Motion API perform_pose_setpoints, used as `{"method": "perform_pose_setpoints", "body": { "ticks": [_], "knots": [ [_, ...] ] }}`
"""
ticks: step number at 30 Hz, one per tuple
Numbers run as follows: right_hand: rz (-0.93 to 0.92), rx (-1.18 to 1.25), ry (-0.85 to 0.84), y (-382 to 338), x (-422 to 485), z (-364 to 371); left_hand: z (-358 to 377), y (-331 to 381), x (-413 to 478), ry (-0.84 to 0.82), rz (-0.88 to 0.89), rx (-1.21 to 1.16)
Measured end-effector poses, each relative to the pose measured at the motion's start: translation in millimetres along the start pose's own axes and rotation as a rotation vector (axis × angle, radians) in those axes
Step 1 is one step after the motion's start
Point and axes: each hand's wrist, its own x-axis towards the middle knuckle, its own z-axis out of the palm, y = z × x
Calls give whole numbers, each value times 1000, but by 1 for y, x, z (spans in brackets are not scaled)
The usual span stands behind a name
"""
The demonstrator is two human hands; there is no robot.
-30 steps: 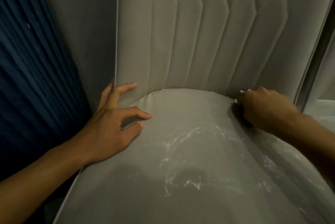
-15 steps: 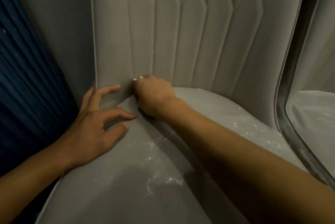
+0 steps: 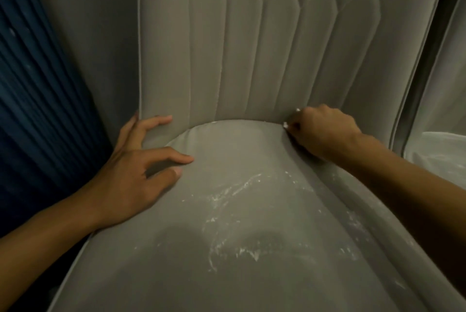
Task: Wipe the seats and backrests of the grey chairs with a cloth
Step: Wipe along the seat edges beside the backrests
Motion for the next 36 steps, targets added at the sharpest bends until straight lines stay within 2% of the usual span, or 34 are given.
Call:
{"method": "perform_pose_setpoints", "body": {
  "ticks": [6, 10, 13, 16, 18, 23, 25, 27, 29, 33, 36],
  "knots": [
    [29, 69, -84, 31, -22, 5, 1, -2, 0, 14, 4, -6],
    [-30, 235, 70, 35, -28, 20, 2, -1, 0, 22, -5, -17],
    [-198, 407, 112, 30, -23, 22, 2, -3, 0, 28, -5, -13],
    [-419, 497, 67, 17, -19, 14, 3, -4, 0, 33, 1, -12],
    [-435, 429, 51, 13, -22, 4, 3, -5, 1, 32, 8, -15],
    [-390, 165, 198, 29, -40, -10, 3, -7, 2, 27, 13, -9],
    [-398, 51, 171, 40, -41, -3, 4, -8, 2, 33, 16, 3],
    [-332, 100, 19, 41, -37, 2, 3, -9, 3, 32, 15, 4],
    [-335, 80, -57, 37, -30, 6, 3, -8, 2, 28, 5, -6],
    [-355, -25, -13, 24, -17, 6, 2, -6, 2, 25, -2, 0],
    [-336, 52, 40, 11, -5, 10, 2, -6, 2, 26, -3, 8]
  ]
}}
